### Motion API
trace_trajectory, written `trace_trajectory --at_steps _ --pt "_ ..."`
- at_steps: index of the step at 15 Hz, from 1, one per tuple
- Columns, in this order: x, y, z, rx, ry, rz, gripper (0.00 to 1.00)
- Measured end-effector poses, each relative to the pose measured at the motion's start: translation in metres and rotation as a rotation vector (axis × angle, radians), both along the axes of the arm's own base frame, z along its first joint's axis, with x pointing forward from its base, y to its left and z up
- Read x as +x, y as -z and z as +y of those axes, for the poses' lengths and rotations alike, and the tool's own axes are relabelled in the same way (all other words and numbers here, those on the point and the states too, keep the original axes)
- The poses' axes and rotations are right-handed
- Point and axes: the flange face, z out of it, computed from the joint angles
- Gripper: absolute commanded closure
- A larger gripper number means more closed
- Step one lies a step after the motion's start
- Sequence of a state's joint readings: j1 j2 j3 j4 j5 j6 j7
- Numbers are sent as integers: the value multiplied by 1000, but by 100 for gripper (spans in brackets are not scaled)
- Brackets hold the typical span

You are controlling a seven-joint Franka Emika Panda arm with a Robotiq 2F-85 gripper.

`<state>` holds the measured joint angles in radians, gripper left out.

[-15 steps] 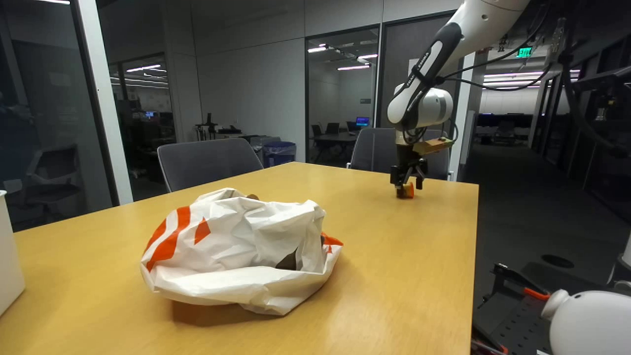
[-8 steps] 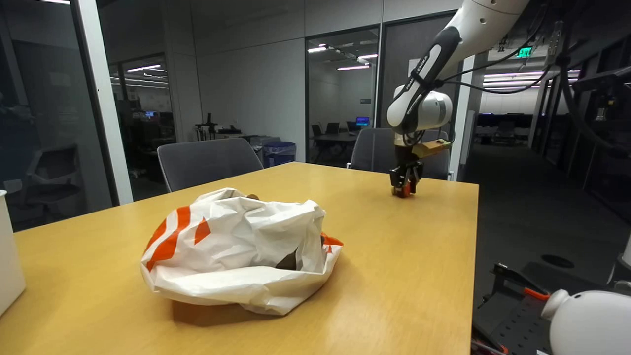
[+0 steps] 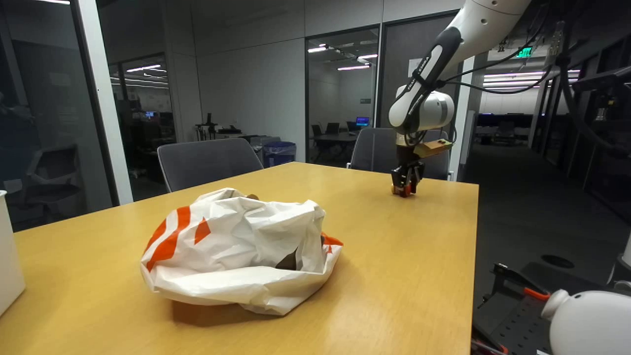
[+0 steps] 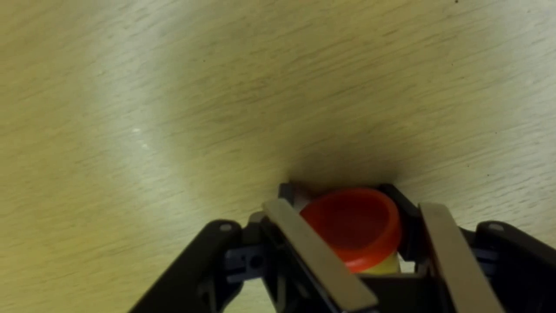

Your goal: Pick up the objects on the right side of the table and put them in the plastic bag.

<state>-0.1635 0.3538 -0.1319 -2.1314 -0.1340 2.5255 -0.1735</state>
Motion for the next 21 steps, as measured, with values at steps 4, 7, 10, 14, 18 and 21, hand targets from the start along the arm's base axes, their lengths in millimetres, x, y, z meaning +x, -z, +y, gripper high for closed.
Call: trace_trajectory --at_steps 4,7,10,14,18,21 --pt "1 -1 5 0 -10 -6 73" --pt "1 -8 22 2 -29 -13 73" --pt "-4 -23 57 -7 -68 -11 73" --pt "-24 -44 132 -21 -201 30 73" --pt "-47 -54 214 -45 -334 52 73" --pt "-56 -55 264 -75 -417 53 73"
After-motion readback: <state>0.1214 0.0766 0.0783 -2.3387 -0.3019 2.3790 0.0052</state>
